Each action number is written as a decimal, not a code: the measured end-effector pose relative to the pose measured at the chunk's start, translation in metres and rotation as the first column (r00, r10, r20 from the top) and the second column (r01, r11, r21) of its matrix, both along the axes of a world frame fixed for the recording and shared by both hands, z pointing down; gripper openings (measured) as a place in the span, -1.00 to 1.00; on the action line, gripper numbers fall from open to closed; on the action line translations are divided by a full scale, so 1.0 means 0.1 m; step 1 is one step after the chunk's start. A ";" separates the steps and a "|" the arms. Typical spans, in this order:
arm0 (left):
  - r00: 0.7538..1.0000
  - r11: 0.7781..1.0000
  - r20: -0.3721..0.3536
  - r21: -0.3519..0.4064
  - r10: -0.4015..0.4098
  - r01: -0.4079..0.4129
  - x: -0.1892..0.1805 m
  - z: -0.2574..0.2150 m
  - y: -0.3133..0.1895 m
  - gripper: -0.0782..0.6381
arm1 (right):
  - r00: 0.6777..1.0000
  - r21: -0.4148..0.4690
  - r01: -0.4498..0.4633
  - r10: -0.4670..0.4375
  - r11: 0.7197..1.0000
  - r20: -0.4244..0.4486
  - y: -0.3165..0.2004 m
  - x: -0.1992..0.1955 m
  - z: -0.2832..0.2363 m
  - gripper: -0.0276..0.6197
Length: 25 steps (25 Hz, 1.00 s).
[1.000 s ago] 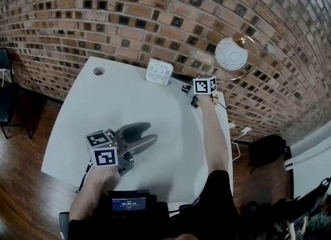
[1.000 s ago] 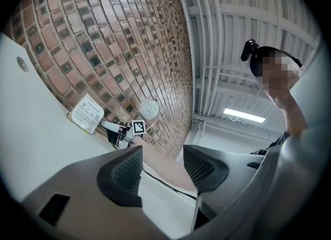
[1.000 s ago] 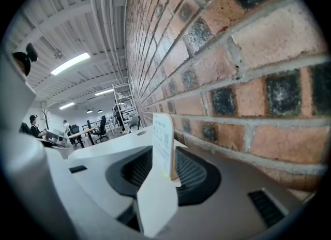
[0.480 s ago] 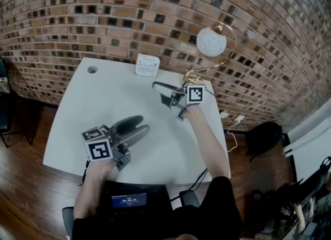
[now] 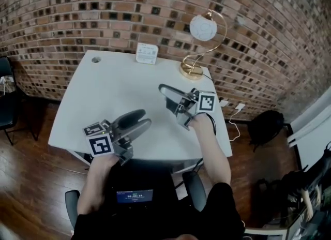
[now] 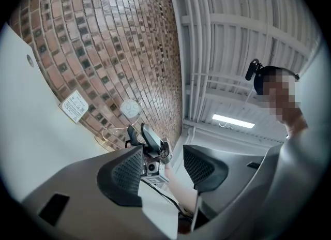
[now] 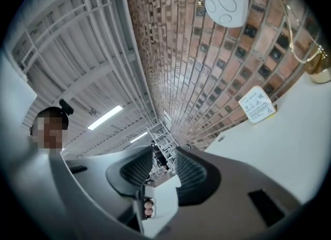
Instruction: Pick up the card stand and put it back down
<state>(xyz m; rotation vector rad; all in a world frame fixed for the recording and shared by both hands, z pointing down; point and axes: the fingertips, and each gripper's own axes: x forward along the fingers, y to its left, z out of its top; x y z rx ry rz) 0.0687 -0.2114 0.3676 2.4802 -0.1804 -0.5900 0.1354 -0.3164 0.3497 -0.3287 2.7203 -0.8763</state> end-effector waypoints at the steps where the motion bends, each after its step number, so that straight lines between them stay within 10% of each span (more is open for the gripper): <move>1: 1.000 1.000 0.000 0.004 0.002 -0.002 -0.01 -0.01 0.07 -0.11 | 1.000 0.011 -0.007 0.007 1.000 0.012 0.12 -0.01 -0.03 -0.40; 10: 1.000 0.998 -0.005 0.054 0.015 -0.014 -0.06 -0.22 0.79 -0.11 | 0.989 0.177 -0.077 0.052 0.981 0.142 1.39 -0.09 -0.41 -0.40; 25: 0.999 0.992 0.027 0.119 0.039 -0.042 0.13 -0.35 1.52 -0.11 | 0.984 0.406 -0.173 0.140 0.897 0.111 2.63 0.08 -0.38 -0.50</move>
